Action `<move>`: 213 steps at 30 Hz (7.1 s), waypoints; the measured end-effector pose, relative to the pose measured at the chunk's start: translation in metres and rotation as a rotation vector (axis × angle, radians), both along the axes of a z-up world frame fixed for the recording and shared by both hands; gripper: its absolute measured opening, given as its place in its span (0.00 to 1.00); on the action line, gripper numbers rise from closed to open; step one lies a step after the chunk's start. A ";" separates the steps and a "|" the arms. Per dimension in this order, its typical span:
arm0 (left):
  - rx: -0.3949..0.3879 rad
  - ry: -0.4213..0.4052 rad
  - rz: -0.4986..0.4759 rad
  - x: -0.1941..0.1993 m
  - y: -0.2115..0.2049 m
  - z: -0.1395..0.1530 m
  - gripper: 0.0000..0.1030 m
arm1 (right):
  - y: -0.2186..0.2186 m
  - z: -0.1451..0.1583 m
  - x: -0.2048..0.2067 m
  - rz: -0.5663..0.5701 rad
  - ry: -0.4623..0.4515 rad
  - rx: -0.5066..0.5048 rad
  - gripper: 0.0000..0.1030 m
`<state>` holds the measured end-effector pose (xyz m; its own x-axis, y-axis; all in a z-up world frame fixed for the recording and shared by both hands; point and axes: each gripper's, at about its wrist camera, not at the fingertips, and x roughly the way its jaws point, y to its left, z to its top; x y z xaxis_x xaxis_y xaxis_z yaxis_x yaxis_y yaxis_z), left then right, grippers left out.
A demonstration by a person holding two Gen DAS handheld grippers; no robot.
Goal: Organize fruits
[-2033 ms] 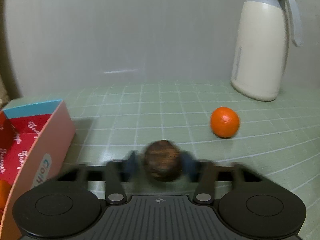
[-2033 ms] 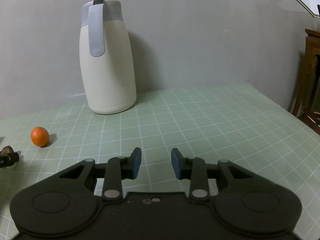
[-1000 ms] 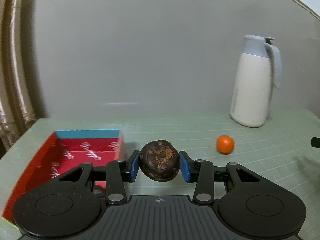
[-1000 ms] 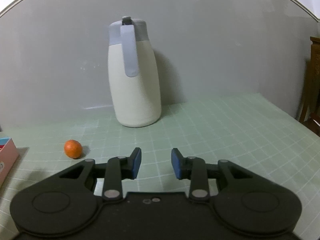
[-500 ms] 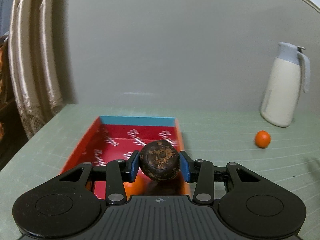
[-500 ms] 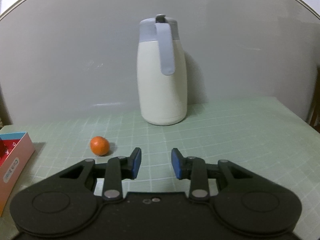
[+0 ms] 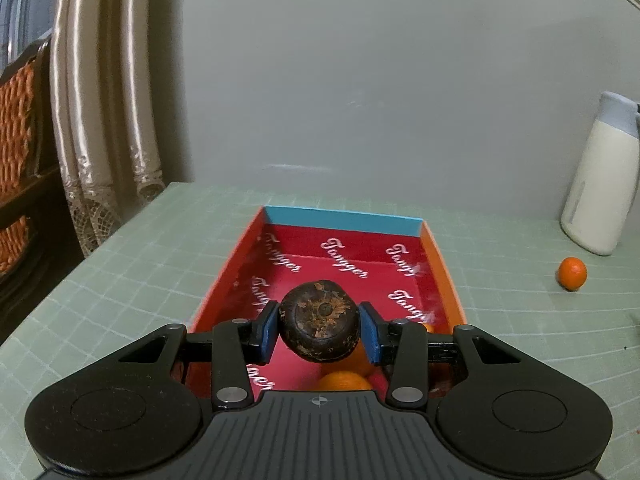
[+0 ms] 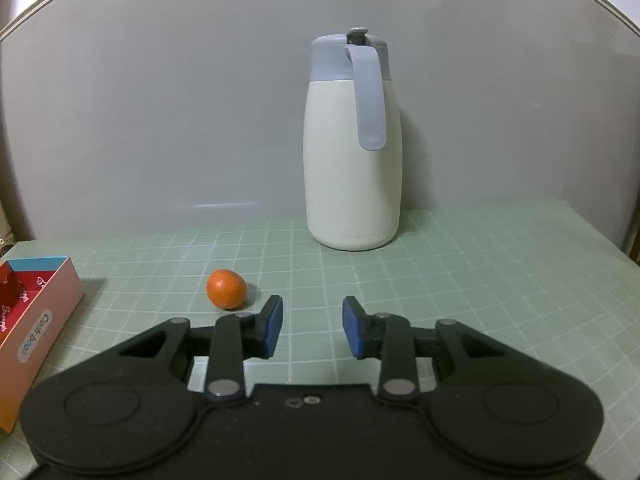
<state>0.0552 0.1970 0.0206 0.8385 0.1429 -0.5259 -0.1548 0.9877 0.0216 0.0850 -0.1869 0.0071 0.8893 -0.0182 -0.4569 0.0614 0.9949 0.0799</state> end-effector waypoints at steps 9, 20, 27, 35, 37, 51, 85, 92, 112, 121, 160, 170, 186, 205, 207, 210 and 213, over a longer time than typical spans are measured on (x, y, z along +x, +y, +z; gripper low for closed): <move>-0.002 0.015 0.031 0.002 0.012 -0.005 0.41 | 0.000 -0.001 0.001 0.004 0.002 -0.005 0.31; 0.010 0.016 -0.002 0.004 -0.003 -0.008 0.60 | -0.004 0.000 -0.001 -0.008 0.001 -0.003 0.32; 0.025 -0.018 -0.017 0.003 -0.017 -0.004 0.73 | -0.009 0.000 -0.002 -0.010 0.001 0.000 0.32; 0.049 -0.040 -0.022 -0.001 -0.026 0.001 0.83 | -0.011 0.000 -0.003 -0.018 0.001 0.002 0.33; 0.046 -0.043 -0.018 -0.001 -0.025 0.002 0.84 | -0.011 0.000 -0.003 -0.017 0.001 0.003 0.33; 0.051 -0.054 -0.013 -0.002 -0.017 0.003 0.84 | 0.005 -0.006 0.010 0.024 0.008 0.011 0.33; -0.027 -0.044 0.028 0.028 0.021 -0.008 0.84 | 0.080 -0.044 0.114 0.117 0.106 -0.109 0.35; -0.032 -0.052 0.062 0.031 0.028 -0.009 0.84 | 0.082 -0.046 0.119 0.110 0.112 -0.109 0.36; -0.034 -0.069 0.069 0.010 0.031 0.003 0.84 | 0.094 -0.019 0.045 0.166 0.082 -0.055 0.20; -0.061 -0.078 0.073 0.005 0.036 0.003 0.84 | 0.092 -0.021 0.042 0.121 0.019 -0.152 0.80; -0.049 -0.060 0.057 0.001 0.040 0.009 0.84 | 0.153 0.013 0.019 0.364 -0.006 -0.025 0.37; -0.038 -0.062 0.076 -0.010 0.054 0.012 0.84 | 0.220 0.018 0.014 0.503 -0.008 -0.032 0.37; -0.031 -0.059 0.043 -0.013 0.036 0.013 0.84 | 0.220 0.022 0.011 0.491 -0.044 -0.021 0.58; 0.074 -0.083 -0.079 -0.058 -0.057 0.025 1.00 | 0.097 0.008 -0.065 0.320 -0.037 -0.047 0.76; 0.078 -0.069 -0.087 -0.071 -0.064 0.024 1.00 | 0.090 0.007 -0.074 0.308 -0.050 -0.045 0.76; 0.052 -0.063 -0.094 -0.096 -0.070 0.027 1.00 | 0.080 0.006 -0.091 0.287 -0.072 -0.053 0.77; 0.011 -0.060 -0.089 -0.119 -0.067 0.033 1.00 | 0.075 0.006 -0.105 0.276 -0.064 -0.047 0.77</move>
<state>-0.0641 0.1300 0.0533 0.8780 0.0722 -0.4731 -0.0679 0.9973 0.0261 -0.0204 -0.1123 0.0127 0.8907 0.2085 -0.4040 -0.2158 0.9760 0.0280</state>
